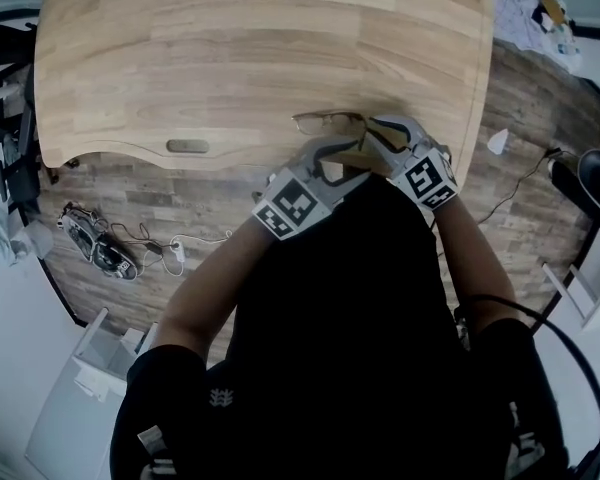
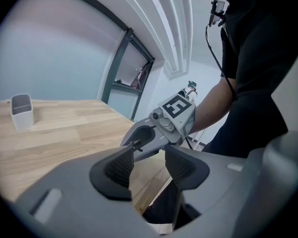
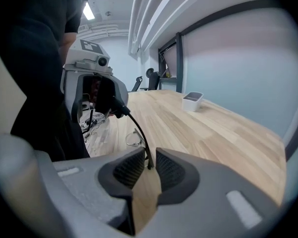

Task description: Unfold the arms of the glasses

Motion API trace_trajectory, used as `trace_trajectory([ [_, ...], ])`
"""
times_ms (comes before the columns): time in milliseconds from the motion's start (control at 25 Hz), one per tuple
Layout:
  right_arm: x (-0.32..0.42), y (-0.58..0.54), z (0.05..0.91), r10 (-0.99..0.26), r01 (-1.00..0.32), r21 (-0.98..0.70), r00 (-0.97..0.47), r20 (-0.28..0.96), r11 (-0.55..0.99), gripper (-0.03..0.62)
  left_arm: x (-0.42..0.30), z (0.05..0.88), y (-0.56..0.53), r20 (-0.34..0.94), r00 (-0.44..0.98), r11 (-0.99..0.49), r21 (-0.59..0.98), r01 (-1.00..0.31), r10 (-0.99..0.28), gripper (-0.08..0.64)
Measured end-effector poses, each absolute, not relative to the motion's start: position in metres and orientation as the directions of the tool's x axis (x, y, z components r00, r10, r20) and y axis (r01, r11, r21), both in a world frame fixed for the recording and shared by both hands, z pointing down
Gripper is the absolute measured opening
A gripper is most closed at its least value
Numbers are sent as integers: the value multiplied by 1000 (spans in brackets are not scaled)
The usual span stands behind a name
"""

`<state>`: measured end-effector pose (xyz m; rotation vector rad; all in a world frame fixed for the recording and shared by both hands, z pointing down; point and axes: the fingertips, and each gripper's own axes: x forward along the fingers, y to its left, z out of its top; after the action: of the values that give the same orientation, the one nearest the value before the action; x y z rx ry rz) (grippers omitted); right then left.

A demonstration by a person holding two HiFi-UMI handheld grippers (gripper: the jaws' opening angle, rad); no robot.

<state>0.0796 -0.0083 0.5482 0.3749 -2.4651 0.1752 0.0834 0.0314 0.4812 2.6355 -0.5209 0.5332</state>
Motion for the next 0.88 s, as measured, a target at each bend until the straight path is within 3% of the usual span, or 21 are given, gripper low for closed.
trace_trajectory([
  [560,93,-18,557,-285,-399,-72,-758,587,914,60,117,487,36,463,869,-906,270,-325,-173,207],
  [720,95,-37,559,-315,-434,-78,-753,578,897,60,84,501,16,510,821,-874,240,-422,-256,207],
  [880,93,-54,564,-336,-474,-92,-735,589,875,60,39,533,-14,642,671,-802,142,-580,-372,207],
])
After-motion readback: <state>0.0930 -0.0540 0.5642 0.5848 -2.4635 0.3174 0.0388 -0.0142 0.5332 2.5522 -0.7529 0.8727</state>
